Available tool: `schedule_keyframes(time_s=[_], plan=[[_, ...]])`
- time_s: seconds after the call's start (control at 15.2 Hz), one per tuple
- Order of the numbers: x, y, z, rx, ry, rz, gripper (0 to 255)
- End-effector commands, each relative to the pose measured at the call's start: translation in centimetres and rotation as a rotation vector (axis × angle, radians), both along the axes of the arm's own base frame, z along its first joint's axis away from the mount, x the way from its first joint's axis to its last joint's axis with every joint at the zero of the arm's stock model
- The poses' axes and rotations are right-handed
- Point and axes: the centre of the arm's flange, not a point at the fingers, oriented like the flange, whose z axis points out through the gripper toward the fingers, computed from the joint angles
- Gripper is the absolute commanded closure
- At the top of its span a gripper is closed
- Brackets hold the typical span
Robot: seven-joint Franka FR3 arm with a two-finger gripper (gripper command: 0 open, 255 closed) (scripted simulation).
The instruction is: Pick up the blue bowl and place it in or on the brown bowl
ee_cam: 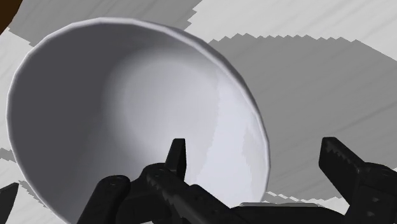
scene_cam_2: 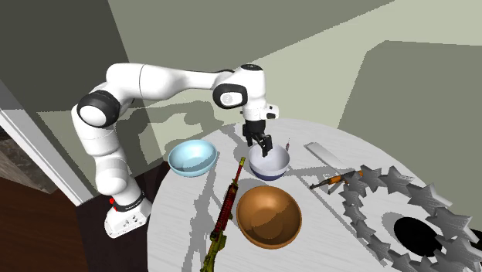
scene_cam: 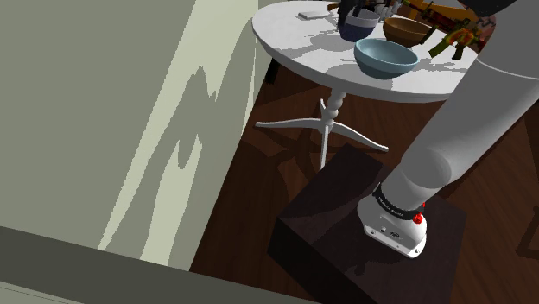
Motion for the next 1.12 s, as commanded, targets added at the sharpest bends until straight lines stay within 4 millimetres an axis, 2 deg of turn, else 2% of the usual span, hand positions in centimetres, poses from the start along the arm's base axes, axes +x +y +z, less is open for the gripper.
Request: schedule_keyframes(time_s=[0.0,0.13,0.2,0.79,1.06], plan=[[0.0,0.0,0.0,0.000,0.000,0.000,0],[0.0,0.0,0.0,0.000,0.000,0.000,0],[0.0,0.0,0.0,0.000,0.000,0.000,255],[0.0,0.0,0.0,0.000,0.000,0.000,255],[0.0,0.0,2.1,0.000,0.000,0.000,255]])
